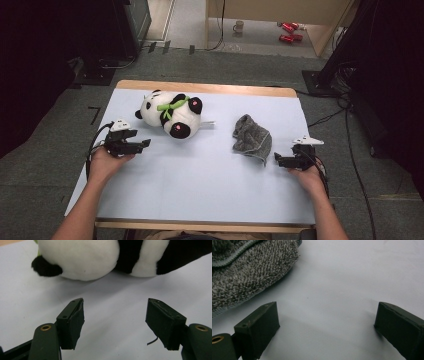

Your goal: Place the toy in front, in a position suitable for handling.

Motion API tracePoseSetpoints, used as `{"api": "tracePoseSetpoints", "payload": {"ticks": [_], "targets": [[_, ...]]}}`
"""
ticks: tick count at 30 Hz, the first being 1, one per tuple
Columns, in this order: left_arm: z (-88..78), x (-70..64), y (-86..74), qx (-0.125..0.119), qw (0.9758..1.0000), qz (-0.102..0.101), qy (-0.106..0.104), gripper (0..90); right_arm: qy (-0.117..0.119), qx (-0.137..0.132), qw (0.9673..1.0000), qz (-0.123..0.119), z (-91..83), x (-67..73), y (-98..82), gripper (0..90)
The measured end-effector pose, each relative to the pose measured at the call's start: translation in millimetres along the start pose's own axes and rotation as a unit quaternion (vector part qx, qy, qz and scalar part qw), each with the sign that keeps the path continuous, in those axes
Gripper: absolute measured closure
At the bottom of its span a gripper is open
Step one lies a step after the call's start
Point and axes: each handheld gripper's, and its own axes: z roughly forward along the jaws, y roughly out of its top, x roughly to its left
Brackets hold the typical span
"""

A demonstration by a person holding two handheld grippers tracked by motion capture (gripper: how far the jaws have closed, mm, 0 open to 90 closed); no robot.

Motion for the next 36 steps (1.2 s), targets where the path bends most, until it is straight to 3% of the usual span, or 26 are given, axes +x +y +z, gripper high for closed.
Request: {"api": "tracePoseSetpoints", "payload": {"ticks": [5, 7, 9, 14, 19, 24, 36], "targets": [[-1.4, 2.2, 9.0, -0.011, 0.9999, -0.002, -0.004, 32.0, 0.0, 0.0, 1.0, 0.0, 0.0, 0.0, 0.0, 4.5], [-3.3, 4.9, 16.3, -0.011, 0.9996, -0.002, -0.026, 37.7, 0.0, 0.0, 1.0, -0.001, 0.0, 0.0, -0.1, 4.5], [-4.1, 5.3, 18.8, -0.014, 0.9995, 0.0, -0.028, 38.5, 0.0, 0.0, 1.0, -0.001, 0.0, 0.0, -0.1, 4.5], [-7.4, 7.2, 34.2, -0.017, 0.9982, 0.001, -0.058, 42.6, -0.001, -0.001, 1.0, -0.001, 0.0, 0.2, -0.1, 4.5], [-8.3, 8.8, 42.6, -0.025, 0.9979, -0.004, -0.059, 39.3, -0.001, -0.001, 1.0, -0.001, 0.0, 0.2, -0.2, 4.5], [-7.2, 8.2, 56.5, -0.028, 0.9976, 0.011, -0.062, 43.3, -0.001, -0.001, 1.0, -0.001, 0.0, 0.2, -0.3, 4.5], [6.2, 9.9, 76.5, -0.034, 0.9962, 0.009, -0.08, 45.9, -0.001, -0.002, 1.0, -0.001, 0.1, 0.3, -0.4, 4.5]]}}
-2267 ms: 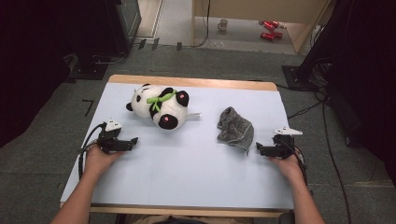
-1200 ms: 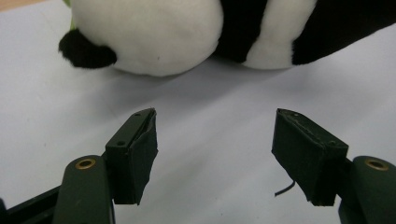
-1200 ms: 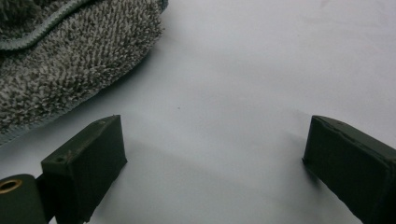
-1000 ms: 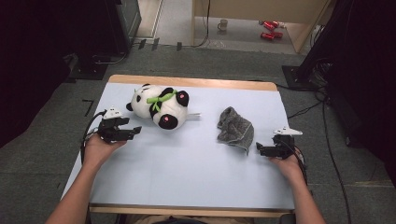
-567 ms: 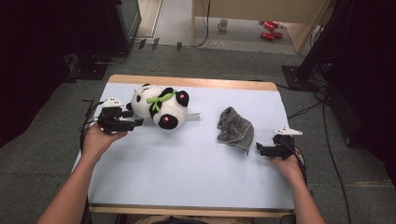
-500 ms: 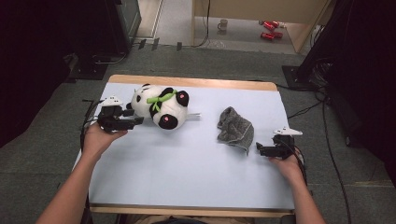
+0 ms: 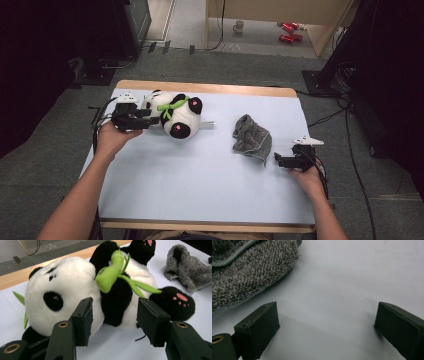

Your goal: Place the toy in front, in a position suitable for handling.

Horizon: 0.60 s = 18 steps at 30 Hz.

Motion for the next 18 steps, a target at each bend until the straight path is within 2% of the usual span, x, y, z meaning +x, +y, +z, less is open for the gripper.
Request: {"api": "tracePoseSetpoints", "payload": {"ticks": [4, 10, 13, 14, 15, 18], "targets": [[7.0, 1.5, 11.4, -0.002, 1.0, 0.004, -0.004, 44.7, 0.0, 0.0, 1.0, 0.0, 0.1, 0.0, 0.0, 4.5], [16.2, 4.0, 15.9, -0.005, 1.0, 0.005, -0.004, 42.8, 0.001, 0.001, 1.0, 0.001, 0.1, -0.2, 0.1, 4.5], [22.6, 3.9, 17.5, -0.011, 0.9999, 0.001, -0.013, 42.0, 0.001, 0.001, 1.0, 0.001, 0.1, -0.2, 0.1, 4.5], [25.1, 2.9, 18.4, -0.01, 0.9998, 0.002, -0.016, 42.0, 0.001, 0.001, 1.0, 0.001, 0.1, -0.2, 0.1, 4.5], [31.2, 0.2, 19.4, 0.0, 0.9999, 0.015, -0.009, 42.1, 0.0, 0.001, 1.0, 0.001, 0.1, 0.0, 0.1, 4.5], [36.5, -1.3, 19.7, 0.007, 0.9998, 0.017, -0.011, 42.3, 0.0, 0.001, 1.0, 0.001, 0.1, 0.0, 0.1, 4.5]]}}
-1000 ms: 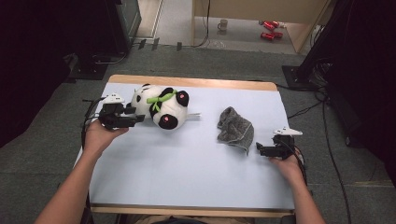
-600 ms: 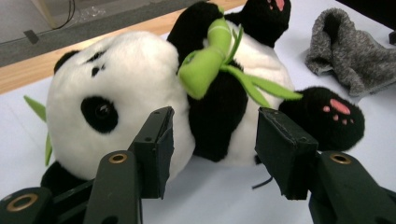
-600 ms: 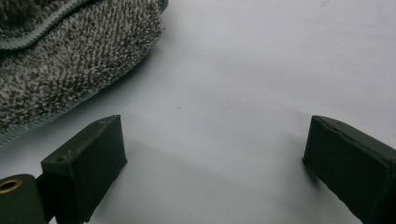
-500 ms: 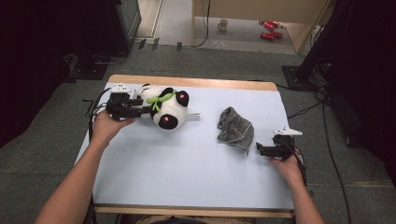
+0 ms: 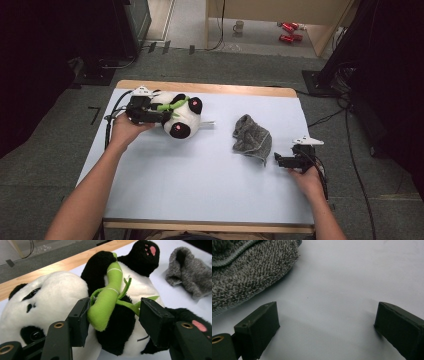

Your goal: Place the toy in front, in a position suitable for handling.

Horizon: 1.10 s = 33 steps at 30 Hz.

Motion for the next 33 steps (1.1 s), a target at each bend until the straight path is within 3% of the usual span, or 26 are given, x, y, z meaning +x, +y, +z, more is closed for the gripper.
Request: {"api": "tracePoseSetpoints", "payload": {"ticks": [3, 7, 9, 13, 16, 20, 26, 33], "targets": [[5.0, -2.0, -1.5, 0.005, 0.9999, 0.007, 0.009, 43.3, 0.0, 0.0, 1.0, 0.0, 0.0, 0.0, 0.0, 4.5], [7.1, 1.5, -4.2, 0.009, 1.0, -0.003, 0.001, 47.1, 0.0, 0.0, 1.0, 0.0, 0.0, 0.0, 0.0, 4.5], [13.7, -0.2, -6.9, 0.029, 0.9996, 0.005, -0.003, 54.0, 0.0, 0.0, 1.0, 0.0, 0.0, 0.0, 0.0, 4.5], [15.9, -0.5, -7.4, 0.026, 0.9996, -0.005, -0.006, 59.5, 0.0, 0.0, 1.0, 0.0, 0.0, 0.0, 0.0, 4.5], [15.9, -1.4, -7.6, 0.031, 0.9995, 0.003, -0.001, 69.4, 0.0, 0.0, 1.0, 0.0, 0.0, 0.0, 0.1, 4.5], [13.6, -6.0, -6.0, 0.031, 0.9994, 0.01, 0.012, 73.3, 0.001, 0.0, 1.0, 0.0, 0.0, -0.2, 0.1, 4.5], [6.9, -8.0, -0.9, 0.029, 0.9988, -0.039, -0.009, 76.6, 0.001, 0.001, 1.0, 0.0, -0.1, -0.2, 0.2, 4.5], [-4.4, -26.2, -1.6, 0.019, 0.9979, -0.059, -0.018, 76.6, 0.0, 0.001, 1.0, -0.001, -0.1, -0.2, 0.2, 4.5]]}}
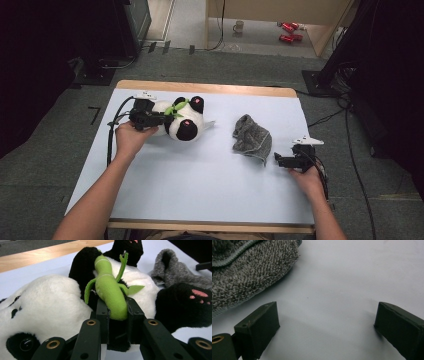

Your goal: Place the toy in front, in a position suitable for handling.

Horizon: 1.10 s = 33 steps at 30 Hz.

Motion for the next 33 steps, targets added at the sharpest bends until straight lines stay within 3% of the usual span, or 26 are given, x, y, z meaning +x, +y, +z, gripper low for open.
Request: {"api": "tracePoseSetpoints", "payload": {"ticks": [5, 13, 19, 24, 26, 33], "targets": [[-4.6, -20.4, -8.6, -0.007, 0.9999, -0.008, 0.001, 76.5, 0.0, 0.0, 1.0, 0.0, 0.0, 0.1, 0.0, 4.6], [-9.1, -51.3, -19.4, -0.011, 0.9998, -0.004, 0.014, 76.3, -0.001, 0.0, 1.0, 0.0, -0.1, 0.2, 0.0, 4.7], [-7.1, -72.9, -26.8, -0.015, 0.9999, -0.005, 0.004, 76.2, -0.001, 0.0, 1.0, 0.001, -0.1, 0.2, 0.1, 4.7], [-1.4, -81.8, -34.3, -0.012, 0.9999, -0.005, 0.005, 75.9, -0.001, 0.0, 1.0, 0.003, -0.1, 0.4, 0.2, 4.7], [1.6, -85.7, -37.1, -0.023, 0.9997, -0.01, 0.004, 75.9, -0.002, 0.001, 1.0, 0.003, -0.1, 0.4, 0.3, 4.7], [7.4, -83.9, -39.6, -0.03, 0.9991, -0.022, -0.018, 75.7, -0.003, 0.003, 1.0, 0.007, -0.2, 0.7, 1.1, 4.9]]}}
